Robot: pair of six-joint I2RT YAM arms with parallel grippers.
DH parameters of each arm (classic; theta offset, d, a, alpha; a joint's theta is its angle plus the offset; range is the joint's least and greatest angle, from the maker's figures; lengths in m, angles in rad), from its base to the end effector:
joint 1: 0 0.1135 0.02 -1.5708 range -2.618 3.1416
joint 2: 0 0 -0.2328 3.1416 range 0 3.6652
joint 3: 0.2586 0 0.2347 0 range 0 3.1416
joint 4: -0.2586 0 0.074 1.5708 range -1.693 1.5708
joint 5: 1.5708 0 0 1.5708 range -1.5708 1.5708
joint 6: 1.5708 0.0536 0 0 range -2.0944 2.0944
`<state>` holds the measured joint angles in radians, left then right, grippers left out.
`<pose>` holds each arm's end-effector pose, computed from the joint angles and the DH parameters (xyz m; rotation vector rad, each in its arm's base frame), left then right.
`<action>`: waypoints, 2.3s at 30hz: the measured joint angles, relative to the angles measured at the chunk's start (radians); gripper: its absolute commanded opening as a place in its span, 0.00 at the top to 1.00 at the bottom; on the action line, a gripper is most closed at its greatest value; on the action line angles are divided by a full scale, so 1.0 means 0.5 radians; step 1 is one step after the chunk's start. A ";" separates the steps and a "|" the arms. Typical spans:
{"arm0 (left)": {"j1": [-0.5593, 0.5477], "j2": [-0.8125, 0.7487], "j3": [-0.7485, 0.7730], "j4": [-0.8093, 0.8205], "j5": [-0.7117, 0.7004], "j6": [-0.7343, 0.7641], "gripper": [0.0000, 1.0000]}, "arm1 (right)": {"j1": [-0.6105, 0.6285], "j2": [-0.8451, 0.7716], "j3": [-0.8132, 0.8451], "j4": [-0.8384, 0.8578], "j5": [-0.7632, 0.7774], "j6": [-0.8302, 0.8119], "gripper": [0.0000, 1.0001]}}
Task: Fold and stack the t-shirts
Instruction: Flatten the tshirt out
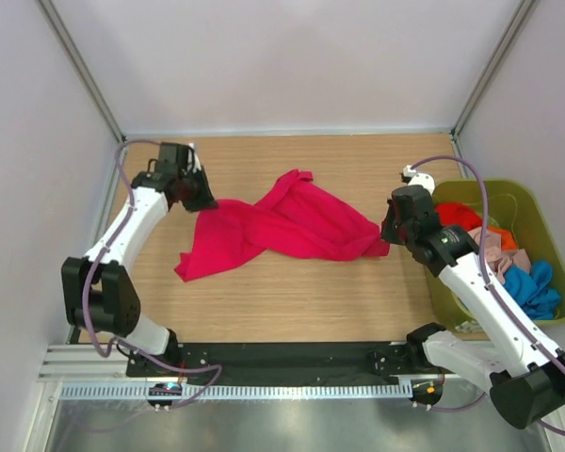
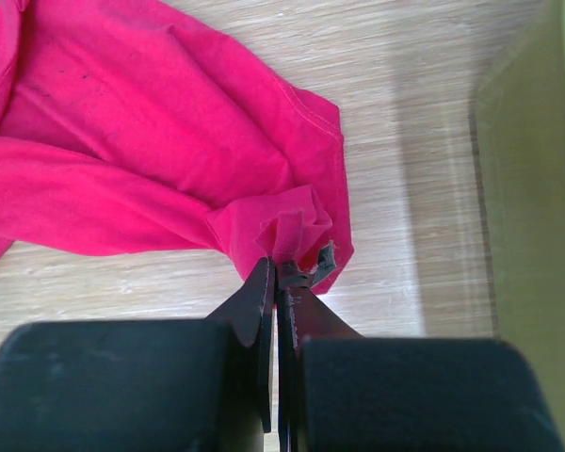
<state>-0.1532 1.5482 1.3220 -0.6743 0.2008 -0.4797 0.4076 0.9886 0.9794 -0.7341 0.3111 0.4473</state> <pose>0.3224 -0.0606 0.2547 -0.3220 2.4982 -0.5139 0.2007 0.0688 0.2813 0.2011 2.2635 0.0891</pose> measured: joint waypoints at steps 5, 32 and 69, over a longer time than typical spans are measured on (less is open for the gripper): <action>-0.419 -0.150 -0.411 -0.035 0.001 -0.065 0.72 | 0.000 0.028 0.002 -0.002 0.035 -0.011 0.99; -0.503 -0.159 -0.621 -0.047 -0.312 -0.124 0.44 | -0.001 0.034 0.017 0.040 -0.087 -0.047 0.99; -0.713 0.259 -0.379 0.027 -0.496 0.169 0.60 | -0.001 -0.031 0.020 0.061 -0.144 -0.055 0.99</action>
<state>-0.5095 1.6779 1.1324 -0.6609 -0.0471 -0.3950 0.4072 0.9730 0.9894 -0.7036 0.2390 0.4198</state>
